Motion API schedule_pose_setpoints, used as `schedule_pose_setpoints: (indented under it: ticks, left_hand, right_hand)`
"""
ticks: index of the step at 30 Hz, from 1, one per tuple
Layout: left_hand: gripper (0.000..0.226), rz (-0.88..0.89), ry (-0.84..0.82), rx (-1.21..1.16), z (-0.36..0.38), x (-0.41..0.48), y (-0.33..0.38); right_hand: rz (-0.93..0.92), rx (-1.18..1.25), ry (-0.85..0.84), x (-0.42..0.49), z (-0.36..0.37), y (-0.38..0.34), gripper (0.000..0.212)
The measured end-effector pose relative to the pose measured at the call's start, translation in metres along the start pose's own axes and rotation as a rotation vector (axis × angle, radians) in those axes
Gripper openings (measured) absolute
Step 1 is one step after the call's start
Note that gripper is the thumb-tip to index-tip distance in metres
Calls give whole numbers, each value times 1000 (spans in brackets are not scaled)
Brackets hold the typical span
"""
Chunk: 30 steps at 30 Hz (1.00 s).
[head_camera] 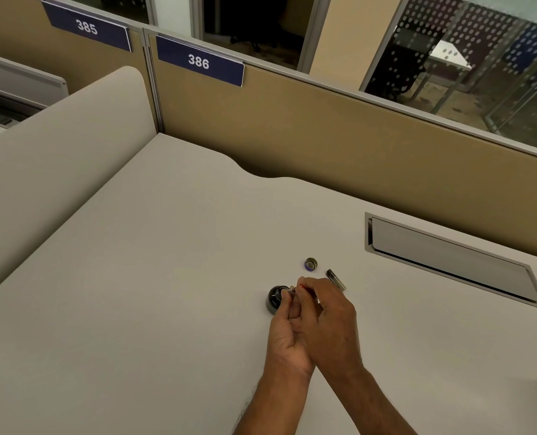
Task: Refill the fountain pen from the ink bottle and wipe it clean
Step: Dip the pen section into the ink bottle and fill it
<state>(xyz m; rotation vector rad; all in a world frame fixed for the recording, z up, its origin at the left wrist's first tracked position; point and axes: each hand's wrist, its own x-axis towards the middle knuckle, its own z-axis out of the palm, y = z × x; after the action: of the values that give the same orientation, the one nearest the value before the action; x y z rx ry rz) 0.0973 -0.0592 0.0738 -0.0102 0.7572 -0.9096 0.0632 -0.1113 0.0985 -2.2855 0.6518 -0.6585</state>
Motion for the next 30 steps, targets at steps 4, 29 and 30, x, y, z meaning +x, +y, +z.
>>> schedule_pose_setpoints:
  ticks: [4, 29, 30]
  left_hand:
    - [54, -1, -30, -13, 5, -6, -1]
    - [37, -53, -96, -167, 13, -11, -3]
    - [35, -47, -92, -160, 14, -12, -3]
  right_hand:
    - [5, -15, 5, 2, -1, -3, 13]
    - [-11, -57, -9, 4, -4, -1, 8]
    - [-15, -56, -11, 3, -5, -1, 10]
